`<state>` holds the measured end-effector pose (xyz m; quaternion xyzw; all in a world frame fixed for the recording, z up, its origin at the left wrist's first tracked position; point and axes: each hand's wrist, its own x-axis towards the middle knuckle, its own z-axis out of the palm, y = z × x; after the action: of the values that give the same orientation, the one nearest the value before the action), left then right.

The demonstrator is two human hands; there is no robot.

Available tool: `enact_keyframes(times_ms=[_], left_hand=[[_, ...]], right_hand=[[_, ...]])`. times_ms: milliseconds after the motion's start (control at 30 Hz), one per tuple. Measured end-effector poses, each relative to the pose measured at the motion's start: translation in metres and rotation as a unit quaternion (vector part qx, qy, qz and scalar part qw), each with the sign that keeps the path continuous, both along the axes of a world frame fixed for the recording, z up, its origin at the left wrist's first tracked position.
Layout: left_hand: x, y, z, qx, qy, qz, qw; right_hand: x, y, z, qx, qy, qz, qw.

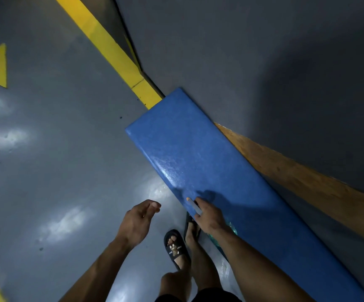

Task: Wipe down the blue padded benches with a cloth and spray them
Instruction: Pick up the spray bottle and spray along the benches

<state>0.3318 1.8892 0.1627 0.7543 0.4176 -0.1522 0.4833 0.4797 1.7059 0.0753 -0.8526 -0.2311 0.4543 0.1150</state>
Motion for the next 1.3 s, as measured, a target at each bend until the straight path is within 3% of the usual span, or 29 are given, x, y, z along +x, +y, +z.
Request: enact_keyframes(times_ms=[133, 400, 633, 867, 1300], left_hand=[[-0.002, 0.005, 0.002, 0.001, 0.001, 0.024, 1.000], [0.008, 0.014, 0.003, 0.012, -0.003, 0.022, 1.000], [0.033, 0.017, 0.010, 0.009, -0.004, -0.009, 1.000], [0.050, 0.030, 0.014, -0.009, -0.006, -0.012, 1.000], [0.066, 0.108, 0.010, -0.049, -0.021, -0.041, 0.998]], right_hand=[[0.010, 0.021, 0.001, -0.015, -0.008, 0.004, 1.000], [0.058, 0.020, 0.003, 0.023, 0.000, -0.133, 0.991], [0.090, 0.001, 0.003, 0.009, -0.029, -0.147, 0.989], [0.122, -0.010, 0.002, 0.035, -0.035, -0.287, 0.957], [0.122, 0.043, 0.000, 0.046, -0.049, -0.331, 0.941]])
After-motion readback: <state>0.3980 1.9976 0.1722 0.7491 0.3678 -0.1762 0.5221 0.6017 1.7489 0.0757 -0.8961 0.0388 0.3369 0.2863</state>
